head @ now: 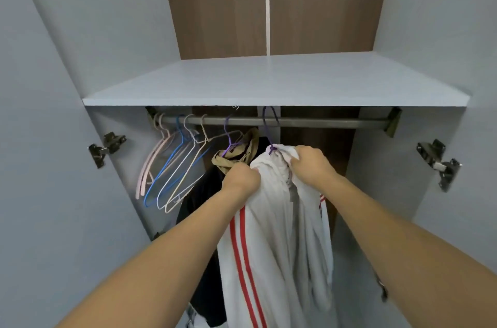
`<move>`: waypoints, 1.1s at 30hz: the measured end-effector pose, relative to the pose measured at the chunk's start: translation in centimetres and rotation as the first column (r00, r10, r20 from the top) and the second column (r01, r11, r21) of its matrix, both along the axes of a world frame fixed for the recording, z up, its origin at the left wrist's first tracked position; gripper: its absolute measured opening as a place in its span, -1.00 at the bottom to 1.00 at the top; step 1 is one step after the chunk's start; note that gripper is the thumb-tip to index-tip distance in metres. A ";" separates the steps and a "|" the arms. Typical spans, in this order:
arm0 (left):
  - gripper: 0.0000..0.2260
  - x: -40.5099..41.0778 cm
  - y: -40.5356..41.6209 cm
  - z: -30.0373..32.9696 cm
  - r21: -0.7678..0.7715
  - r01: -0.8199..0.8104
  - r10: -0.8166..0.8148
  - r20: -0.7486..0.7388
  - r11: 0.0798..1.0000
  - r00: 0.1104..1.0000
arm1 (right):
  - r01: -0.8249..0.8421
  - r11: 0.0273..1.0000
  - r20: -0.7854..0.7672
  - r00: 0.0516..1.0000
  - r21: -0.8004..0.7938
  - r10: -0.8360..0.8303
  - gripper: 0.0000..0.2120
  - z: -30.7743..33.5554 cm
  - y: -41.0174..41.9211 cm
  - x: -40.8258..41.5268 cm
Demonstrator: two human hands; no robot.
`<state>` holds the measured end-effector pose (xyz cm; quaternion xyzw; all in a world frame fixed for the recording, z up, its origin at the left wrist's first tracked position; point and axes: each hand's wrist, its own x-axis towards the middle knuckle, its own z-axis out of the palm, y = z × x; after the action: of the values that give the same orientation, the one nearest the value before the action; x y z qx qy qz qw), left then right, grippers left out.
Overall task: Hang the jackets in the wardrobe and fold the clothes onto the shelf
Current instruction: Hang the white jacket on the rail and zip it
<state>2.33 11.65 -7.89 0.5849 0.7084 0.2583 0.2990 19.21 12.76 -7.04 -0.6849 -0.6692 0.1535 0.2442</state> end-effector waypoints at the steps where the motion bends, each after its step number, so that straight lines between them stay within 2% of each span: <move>1: -0.66 0.3 1.5 -0.2 0.004 -0.006 0.006 0.008 1.000 1.000 | 0.035 0.999 0.009 0.999 0.000 -0.035 -0.78 -0.2 1.0 -0.2; 3: -0.66 0.6 4.0 -0.4 0.017 -0.030 0.030 0.009 0.999 1.000 | 0.081 0.997 0.029 0.996 0.012 -0.081 -0.80 -0.9 2.9 -0.7; 8: -0.65 0.4 8.9 -2.2 0.047 -0.083 0.083 -0.004 0.995 0.997 | 0.069 0.992 0.052 0.996 0.106 -0.075 -0.77 -3.9 7.3 -2.3; 14: -0.72 0.5 12.5 -8.0 0.031 -0.077 0.080 -0.131 0.997 0.988 | 0.027 0.990 0.051 0.998 0.139 -0.034 -0.82 -11.6 11.3 -2.3; 16: -0.78 0.0 13.2 -10.9 0.126 -0.035 0.052 -0.135 0.991 0.989 | 0.016 0.986 -0.008 1.000 0.164 -0.015 -0.80 -15.4 12.1 -2.0; 18: -0.81 -0.5 13.5 -13.1 0.285 0.019 0.046 -0.219 0.958 0.975 | 0.037 0.974 -0.115 0.993 0.222 -0.012 -0.79 -18.9 12.9 -1.8; 20: -0.81 -0.8 13.6 -14.6 0.451 0.059 0.129 -0.376 0.890 0.918 | 0.073 0.949 -0.218 0.976 0.305 -0.005 -0.85 -22.2 13.7 -1.8; 23: -0.79 -1.0 13.4 -17.4 0.674 0.165 0.372 -0.576 0.721 0.728 | 0.132 0.917 -0.327 0.945 0.377 -0.002 -0.86 -26.6 15.2 -1.7; 25: -0.70 -1.8 13.2 -20.4 0.755 0.277 0.532 -0.627 0.594 0.568 | 0.160 0.902 -0.369 0.930 0.401 -0.001 -0.79 -29.5 16.1 -1.3; 27: -0.52 -2.7 13.0 -24.0 0.791 0.368 0.614 -0.612 0.489 0.499 | 0.175 0.896 -0.398 0.917 0.408 0.002 -0.74 -32.5 16.6 -0.8; 29: -0.39 -3.0 12.9 -28.1 0.766 0.444 0.607 -0.641 0.466 0.469 | 0.156 0.910 -0.408 0.913 0.384 0.015 -0.76 -35.8 16.7 -0.3; 31: -0.38 -2.7 13.0 -32.6 0.709 0.488 0.544 -0.705 0.510 0.455 | 0.131 0.925 -0.398 0.917 0.356 0.024 -0.84 -39.6 16.5 0.1; 33: -0.39 -1.9 12.7 -37.0 0.677 0.464 0.461 -0.732 0.571 0.502 | 0.120 0.940 -0.377 0.926 0.320 0.010 -0.89 -43.4 15.9 0.4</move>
<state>0.43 24.37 -44.85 0.6964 0.5478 0.2250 -0.4053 19.63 28.65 -50.41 -0.6098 -0.6070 0.1570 0.4848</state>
